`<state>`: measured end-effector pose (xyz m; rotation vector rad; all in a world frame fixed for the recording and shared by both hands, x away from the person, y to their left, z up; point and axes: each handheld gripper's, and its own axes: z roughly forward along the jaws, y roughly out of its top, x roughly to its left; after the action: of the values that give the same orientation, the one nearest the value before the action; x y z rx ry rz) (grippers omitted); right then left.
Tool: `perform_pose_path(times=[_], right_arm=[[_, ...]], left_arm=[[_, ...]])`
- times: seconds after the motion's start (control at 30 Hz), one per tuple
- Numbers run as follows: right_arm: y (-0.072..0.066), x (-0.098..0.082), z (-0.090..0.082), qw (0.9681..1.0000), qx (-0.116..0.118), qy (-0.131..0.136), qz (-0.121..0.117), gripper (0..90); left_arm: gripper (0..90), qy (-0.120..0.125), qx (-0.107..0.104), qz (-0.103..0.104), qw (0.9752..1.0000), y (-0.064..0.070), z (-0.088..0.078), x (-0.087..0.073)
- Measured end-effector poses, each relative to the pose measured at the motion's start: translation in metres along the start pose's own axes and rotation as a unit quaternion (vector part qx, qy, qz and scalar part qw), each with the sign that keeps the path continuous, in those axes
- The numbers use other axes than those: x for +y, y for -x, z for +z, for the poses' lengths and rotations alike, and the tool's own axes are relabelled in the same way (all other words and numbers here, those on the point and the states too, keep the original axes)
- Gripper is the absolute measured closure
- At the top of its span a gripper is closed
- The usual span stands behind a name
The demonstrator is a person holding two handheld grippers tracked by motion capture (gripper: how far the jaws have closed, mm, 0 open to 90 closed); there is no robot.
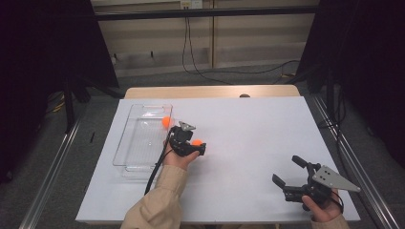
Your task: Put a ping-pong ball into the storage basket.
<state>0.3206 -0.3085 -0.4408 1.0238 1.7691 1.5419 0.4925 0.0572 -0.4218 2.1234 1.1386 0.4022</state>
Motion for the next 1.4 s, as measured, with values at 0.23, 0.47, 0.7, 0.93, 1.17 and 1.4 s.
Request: perform_pose_path(times=[0.23,0.47,0.7,0.93,1.17,1.4], right_arm=[[0.000,0.000,0.000,1.0000,0.000,0.000,0.000,2.2],[0.001,0.000,0.000,1.0000,0.000,0.001,-0.003,2.2],[0.000,0.000,0.000,1.0000,0.000,0.001,0.000,2.1],[0.001,0.000,0.000,1.0000,-0.001,0.002,-0.002,2.2],[0.001,0.000,0.000,1.0000,-0.001,0.002,-0.001,2.1],[0.001,0.000,0.000,1.0000,0.000,0.001,-0.002,2.2]], left_arm=[[29.3,-0.003,-0.007,0.000,1.0000,0.001,0.005,-0.001],[32.8,-0.010,-0.005,-0.004,0.9999,0.002,0.008,-0.002],[35.9,-0.017,-0.014,0.003,0.9998,0.002,0.011,-0.002],[39.4,-0.022,-0.009,0.003,0.9997,0.001,0.012,-0.002],[42.7,-0.023,-0.007,0.004,0.9997,-0.001,0.015,-0.003],[45.7,-0.028,-0.011,0.003,0.9996,-0.001,0.017,-0.003]])
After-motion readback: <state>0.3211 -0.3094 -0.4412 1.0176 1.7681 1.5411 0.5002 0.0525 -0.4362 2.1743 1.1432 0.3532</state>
